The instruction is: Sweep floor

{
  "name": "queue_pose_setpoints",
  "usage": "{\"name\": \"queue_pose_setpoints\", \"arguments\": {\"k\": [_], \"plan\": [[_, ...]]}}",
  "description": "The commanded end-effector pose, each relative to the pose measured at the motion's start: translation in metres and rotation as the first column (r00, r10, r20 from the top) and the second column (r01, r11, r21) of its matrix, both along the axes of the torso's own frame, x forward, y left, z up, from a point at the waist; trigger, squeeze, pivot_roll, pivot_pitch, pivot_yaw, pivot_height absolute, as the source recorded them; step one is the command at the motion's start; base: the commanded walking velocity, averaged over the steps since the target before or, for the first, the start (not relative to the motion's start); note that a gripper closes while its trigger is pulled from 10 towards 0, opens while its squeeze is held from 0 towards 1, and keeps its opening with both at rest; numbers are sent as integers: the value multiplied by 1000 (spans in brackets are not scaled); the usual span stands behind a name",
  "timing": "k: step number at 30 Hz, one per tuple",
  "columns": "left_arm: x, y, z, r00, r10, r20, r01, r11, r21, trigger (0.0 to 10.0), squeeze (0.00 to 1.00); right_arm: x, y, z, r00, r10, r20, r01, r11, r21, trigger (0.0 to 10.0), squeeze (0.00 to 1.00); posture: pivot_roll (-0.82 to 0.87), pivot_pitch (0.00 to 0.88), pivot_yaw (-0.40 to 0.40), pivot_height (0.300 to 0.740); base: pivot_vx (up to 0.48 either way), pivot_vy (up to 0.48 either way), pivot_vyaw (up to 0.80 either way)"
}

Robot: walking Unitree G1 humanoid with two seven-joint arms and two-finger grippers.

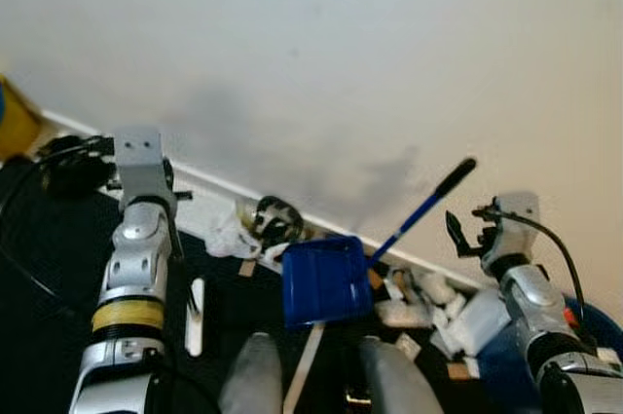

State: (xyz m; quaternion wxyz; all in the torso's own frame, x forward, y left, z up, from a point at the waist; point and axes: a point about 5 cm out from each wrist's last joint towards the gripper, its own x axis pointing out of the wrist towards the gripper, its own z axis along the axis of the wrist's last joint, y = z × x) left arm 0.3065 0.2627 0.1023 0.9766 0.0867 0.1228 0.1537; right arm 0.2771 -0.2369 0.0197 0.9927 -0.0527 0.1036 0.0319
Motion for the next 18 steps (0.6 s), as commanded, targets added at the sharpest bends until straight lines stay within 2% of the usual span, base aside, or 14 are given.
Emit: {"name": "queue_pose_setpoints", "arguments": {"k": [1, 3, 5, 7, 8, 9, 18], "plan": [[-1, 0, 1, 1000, 3, 3, -3, 1000, -8, 10000, 0, -3, -1, -4, 1000, -15, -21, 15, 1000, 4, 10000, 0, 134, 142, -110, 740, 0, 0, 0], [-1, 0, 1, 1000, 4, 4, -4, 1000, -6, 10000, 0, -3, -1, -4, 1000, -16, -17, 16, 1000, 8, 10000, 0, 134, 144, -110, 740, 0, 0, 0], [-2, 2, 4, 1000, 6, 15, -6, 1000, 10, 10000, 0, -2, 1, -1, 1000, -3, 14, 3, 998, 65, 10000, 27, 139, 167, -105, 740, 0, 0, 0], [-2, 3, 5, 1000, 7, 17, -7, 1000, 12, 10000, 0, -2, 2, 0, 1000, 0, 21, -2, 997, 74, 10000, 27, 139, 167, -105, 740, 0, 0, 0], [-2, 3, 6, 1000, 8, 24, -8, 1000, 20, 10000, 0, -1, 1, 0, 1000, -3, 27, 1, 996, 84, 10000, 808, 144, 185, -105, 740, 0, 0, 0], [-3, 4, 8, 999, 9, 36, -10, 999, 30, 10000, 0, 0, 1, 2, 999, -9, 37, 5, 995, 97, 10000, 1000, 148, 198, -105, 740, 0, 0, 0], [-6, 3, 23, 991, 10, 136, -17, 999, 51, 10000, 0, 10, 2, 16, 991, -27, 131, 6, 987, 158, 10000, 1000, 168, 233, -108, 740, 0, 0, 0]]}}
